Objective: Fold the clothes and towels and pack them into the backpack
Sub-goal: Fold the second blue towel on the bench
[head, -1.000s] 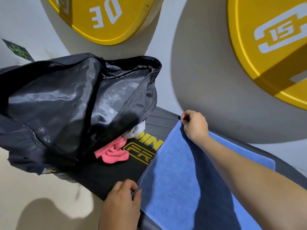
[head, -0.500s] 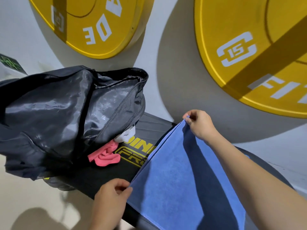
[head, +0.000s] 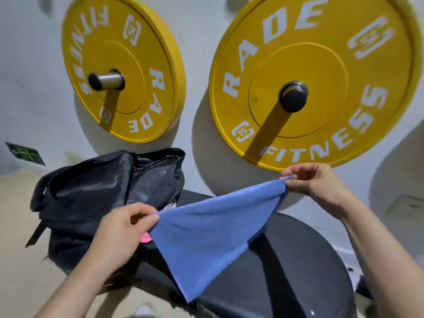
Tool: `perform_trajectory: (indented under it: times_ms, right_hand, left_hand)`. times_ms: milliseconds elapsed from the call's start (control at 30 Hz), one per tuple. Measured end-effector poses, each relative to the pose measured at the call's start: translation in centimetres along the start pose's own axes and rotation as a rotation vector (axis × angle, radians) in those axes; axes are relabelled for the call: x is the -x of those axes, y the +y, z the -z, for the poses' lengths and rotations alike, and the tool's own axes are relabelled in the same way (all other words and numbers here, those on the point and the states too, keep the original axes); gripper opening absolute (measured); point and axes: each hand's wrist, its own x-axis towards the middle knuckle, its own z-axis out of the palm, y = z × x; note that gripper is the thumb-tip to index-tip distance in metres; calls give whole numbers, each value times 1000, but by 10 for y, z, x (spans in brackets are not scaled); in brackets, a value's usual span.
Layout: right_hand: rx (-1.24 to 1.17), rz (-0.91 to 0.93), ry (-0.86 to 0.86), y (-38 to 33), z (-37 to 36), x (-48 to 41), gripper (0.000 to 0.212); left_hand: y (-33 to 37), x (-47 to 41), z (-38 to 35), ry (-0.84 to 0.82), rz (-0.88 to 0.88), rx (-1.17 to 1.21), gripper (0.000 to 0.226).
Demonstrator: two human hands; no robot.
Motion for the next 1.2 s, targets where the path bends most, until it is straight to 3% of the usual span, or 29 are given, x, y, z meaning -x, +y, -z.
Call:
perform_trajectory:
  times_ms: [200, 467, 567, 700, 867, 1100, 1200]
  right_hand:
    - [431, 109, -118, -58, 37, 84, 23]
    - [444, -16, -301, -107, 80, 116, 31]
    - [598, -177, -366, -71, 76, 84, 31]
    - [738, -404, -464, 34, 52, 27, 16]
    - [854, -430, -314, 160, 22, -26, 22]
    - [529, -612, -5, 235, 11, -65, 17]
    - [431, -662, -23, 238, 16, -73, 15]
  left_hand:
    - [48, 26, 52, 49, -144, 54, 26]
    - [96, 11, 69, -66, -212, 172, 8]
    - [86, -29, 37, -198, -228, 52, 13]
    - [36, -93, -53, -365, -195, -245, 17]
    - [-41, -141, -176, -385, -131, -365, 18]
    - [-83, -180, -252, -305, 20, -257, 16]
    - [-90, -185, -266, -249, 109, -150, 11]
